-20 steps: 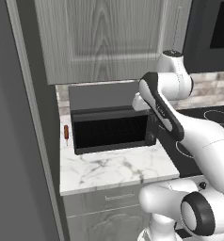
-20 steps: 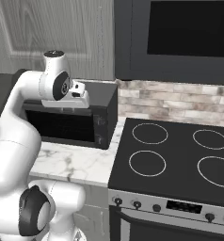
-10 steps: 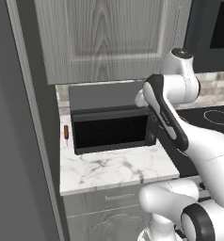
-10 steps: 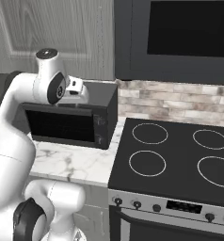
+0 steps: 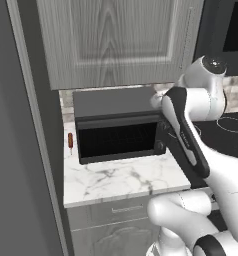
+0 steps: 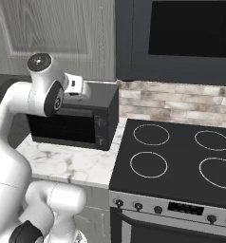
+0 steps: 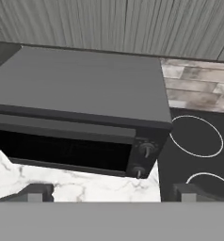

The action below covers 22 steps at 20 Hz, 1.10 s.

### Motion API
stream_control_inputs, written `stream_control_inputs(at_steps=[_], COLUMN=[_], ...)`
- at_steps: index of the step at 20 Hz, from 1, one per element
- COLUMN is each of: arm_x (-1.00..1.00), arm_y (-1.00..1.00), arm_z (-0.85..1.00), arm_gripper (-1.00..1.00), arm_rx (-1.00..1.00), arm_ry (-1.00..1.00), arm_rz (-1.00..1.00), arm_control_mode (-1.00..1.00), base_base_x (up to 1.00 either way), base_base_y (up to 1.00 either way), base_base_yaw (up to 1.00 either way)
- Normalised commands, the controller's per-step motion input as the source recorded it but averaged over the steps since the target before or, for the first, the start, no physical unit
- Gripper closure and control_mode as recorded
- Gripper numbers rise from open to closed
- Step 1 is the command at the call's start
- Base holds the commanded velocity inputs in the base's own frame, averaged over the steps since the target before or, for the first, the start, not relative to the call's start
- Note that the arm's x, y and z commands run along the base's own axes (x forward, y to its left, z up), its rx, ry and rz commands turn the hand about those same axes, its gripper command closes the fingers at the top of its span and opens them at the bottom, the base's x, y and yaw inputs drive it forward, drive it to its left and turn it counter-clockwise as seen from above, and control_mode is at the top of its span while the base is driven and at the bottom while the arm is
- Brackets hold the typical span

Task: Pick the dish brush and sponge from the cabinet and place them on the counter.

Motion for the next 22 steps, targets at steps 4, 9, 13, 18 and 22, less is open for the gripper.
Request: stream_control_inputs(at_steps=[4, 9, 13, 18, 22], arm_x=[-0.09, -0.02, -0.02, -0.03, -0.01], arm_y=[-0.21, -0.21, -0.21, -0.21, -0.20], arm_z=[0.35, 0.34, 0.26, 0.25, 0.22], arm_gripper=[-1.00, -1.00, -1.00, -1.00, -1.00], arm_rx=[0.03, 0.05, 0.08, 0.07, 0.05], arm_ry=[-0.23, -0.20, -0.18, -0.19, -0.21], arm_rz=[0.00, -0.01, -0.01, 0.00, 0.00], arm_control_mode=[-1.00, -1.00, -1.00, -1.00, -1.00], base_base_x=[0.00, 0.00, 0.00, 0.00, 0.00], base_base_y=[0.00, 0.00, 0.00, 0.00, 0.00], base_base_yaw=[0.00, 0.00, 0.00, 0.00, 0.00])
